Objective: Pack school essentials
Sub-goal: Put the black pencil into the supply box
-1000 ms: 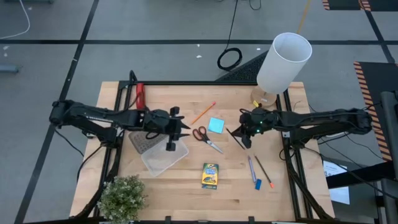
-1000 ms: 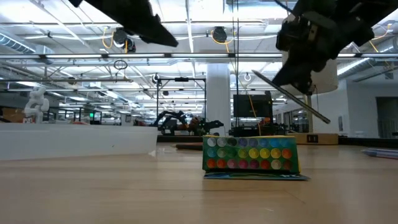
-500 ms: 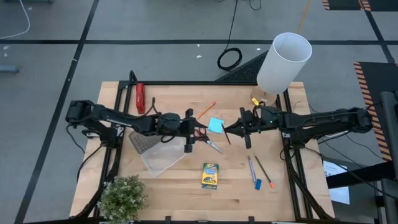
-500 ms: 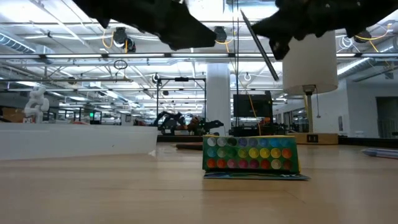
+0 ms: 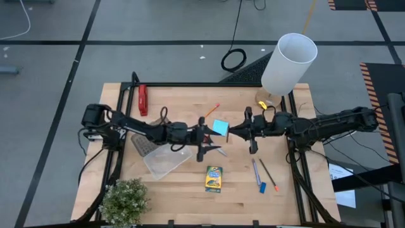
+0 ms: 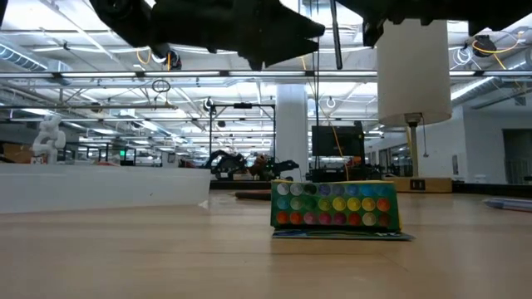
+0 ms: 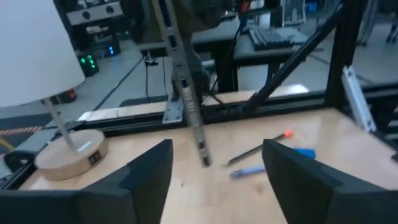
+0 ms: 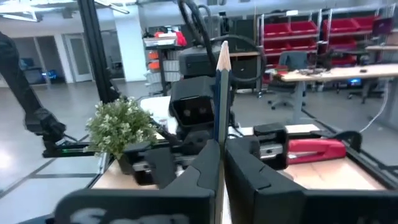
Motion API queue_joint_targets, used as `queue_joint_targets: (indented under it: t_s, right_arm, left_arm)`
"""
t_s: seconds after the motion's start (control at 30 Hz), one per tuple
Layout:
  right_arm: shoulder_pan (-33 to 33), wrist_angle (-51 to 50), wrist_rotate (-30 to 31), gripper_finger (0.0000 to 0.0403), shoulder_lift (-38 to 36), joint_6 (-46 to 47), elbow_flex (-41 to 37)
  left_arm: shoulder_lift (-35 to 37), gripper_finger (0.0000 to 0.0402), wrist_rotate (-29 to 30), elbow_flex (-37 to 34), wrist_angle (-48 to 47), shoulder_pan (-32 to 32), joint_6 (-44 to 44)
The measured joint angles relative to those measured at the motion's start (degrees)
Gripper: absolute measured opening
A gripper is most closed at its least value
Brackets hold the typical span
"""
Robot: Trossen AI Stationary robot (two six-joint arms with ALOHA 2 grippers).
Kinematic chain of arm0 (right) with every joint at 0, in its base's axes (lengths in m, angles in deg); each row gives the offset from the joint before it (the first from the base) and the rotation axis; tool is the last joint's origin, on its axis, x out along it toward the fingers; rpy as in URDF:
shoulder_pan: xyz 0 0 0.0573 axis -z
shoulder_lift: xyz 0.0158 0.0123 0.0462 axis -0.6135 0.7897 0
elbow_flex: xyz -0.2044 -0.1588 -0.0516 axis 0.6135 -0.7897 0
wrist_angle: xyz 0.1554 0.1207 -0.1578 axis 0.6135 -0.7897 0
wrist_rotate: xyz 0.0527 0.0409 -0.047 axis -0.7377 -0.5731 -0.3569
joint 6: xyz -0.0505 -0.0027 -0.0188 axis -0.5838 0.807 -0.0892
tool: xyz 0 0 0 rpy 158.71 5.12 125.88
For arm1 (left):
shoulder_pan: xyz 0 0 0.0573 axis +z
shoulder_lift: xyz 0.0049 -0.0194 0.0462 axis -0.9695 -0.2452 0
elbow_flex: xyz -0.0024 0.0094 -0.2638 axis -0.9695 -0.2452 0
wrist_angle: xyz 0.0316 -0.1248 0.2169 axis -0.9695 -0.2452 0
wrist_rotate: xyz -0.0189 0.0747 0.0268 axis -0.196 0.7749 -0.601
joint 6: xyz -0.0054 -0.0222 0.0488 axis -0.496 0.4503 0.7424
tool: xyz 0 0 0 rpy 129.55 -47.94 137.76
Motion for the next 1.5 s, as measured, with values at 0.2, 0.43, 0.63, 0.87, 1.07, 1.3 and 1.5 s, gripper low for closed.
queue_joint_targets:
  t_s: [0.2, 0.43, 0.63, 0.87, 1.07, 1.3, 1.5]
  right_arm:
    - [-0.69, 1.8, 0.31, 0.0009, 0.0, -1.68, 0.0]
    - [-0.69, 5.59, 0.4, 0.0008, 1.53, -3.08, 0.0]
    - [-0.69, 10.58, 0.4, 0.0008, 4.85, -4.0, 0.0]
    - [-0.67, 13.86, 0.38, 0.0008, 6.8, -4.47, 0.0]
    - [-0.69, 14.43, 0.33, 0.0008, 6.78, -5.65, 0.0]
    - [-0.67, 14.6, 0.33, 0.0008, 6.78, -6.51, 0.0]
    - [-0.67, 14.45, 0.31, 0.0009, 6.78, -6.53, 0.0]
  left_arm:
    - [-0.56, 0.029, 2.55, 0.0, 3.23, 0.01, -5.99]
    - [-0.56, 0.0281, 4.6, 0.0, 5.77, 0.1, -8.93]
    - [-0.54, 0.0257, 4.51, 0.0, 7.5, -0.17, -9.09]
    - [-1.68, 0.0234, 4.55, 0.09, 8.49, -0.38, -8.94]
    - [-2.21, 0.0189, 4.55, 0.19, 9.13, -0.17, -8.65]
    - [-2.17, 0.0104, 4.49, 0.24, 8.48, 0.08, -8.3]
    - [-2.17, 0.0024, 1.63, 0.24, 7.65, 0.76, -8.28]
